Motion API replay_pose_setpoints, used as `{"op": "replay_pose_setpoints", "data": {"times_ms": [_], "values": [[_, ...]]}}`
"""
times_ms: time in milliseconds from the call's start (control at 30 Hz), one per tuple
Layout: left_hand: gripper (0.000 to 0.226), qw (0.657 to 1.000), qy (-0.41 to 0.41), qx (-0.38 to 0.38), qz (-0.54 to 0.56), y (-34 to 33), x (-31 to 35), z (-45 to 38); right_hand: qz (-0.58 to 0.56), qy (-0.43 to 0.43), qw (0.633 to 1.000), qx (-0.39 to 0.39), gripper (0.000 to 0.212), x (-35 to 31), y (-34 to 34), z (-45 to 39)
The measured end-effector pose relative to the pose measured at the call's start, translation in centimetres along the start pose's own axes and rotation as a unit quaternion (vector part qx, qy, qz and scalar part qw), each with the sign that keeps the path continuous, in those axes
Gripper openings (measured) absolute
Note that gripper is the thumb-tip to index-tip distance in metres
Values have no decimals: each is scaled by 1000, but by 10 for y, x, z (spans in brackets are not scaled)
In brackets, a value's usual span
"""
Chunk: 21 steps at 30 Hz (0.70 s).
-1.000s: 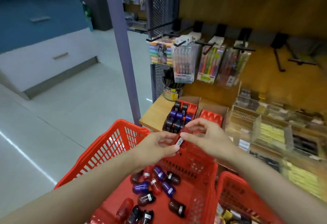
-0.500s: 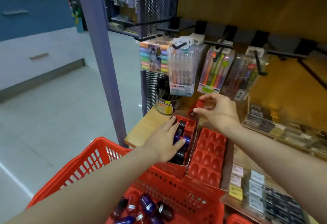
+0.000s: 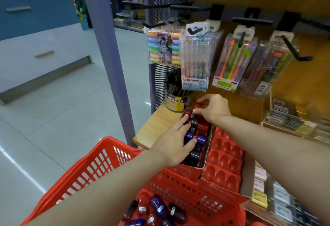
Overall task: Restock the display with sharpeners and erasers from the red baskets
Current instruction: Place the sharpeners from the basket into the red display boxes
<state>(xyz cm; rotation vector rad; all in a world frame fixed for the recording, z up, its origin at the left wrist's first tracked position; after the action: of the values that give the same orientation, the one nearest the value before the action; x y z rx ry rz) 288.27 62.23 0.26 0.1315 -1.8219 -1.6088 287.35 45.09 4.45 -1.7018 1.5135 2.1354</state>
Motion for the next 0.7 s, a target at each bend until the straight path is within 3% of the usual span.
{"op": "replay_pose_setpoints", "data": {"times_ms": [333, 533, 700], "values": [[64, 999, 6, -19, 30, -3, -4, 0, 45, 68, 996, -38, 37, -13, -13, 1], [62, 999, 3, -8, 44, -1, -7, 0, 63, 44, 991, -114, 29, -7, -15, 1], [58, 1000, 8, 7, 13, 4, -14, 2, 130, 45, 970, -199, 66, -9, -13, 8]]}}
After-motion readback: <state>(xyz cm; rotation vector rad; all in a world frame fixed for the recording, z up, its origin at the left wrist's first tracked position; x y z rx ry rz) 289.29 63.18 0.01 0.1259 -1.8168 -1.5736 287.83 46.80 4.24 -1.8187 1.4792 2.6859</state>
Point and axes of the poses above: each hand's wrist, its own z-axis away from the middle knuckle, its own y-axis out of the back of the hand, x = y × z, the point moved 5 cm from there along -z, towards the middle knuckle, and after that the axes turned 11 degrees about -z, right-handed, at the moved point
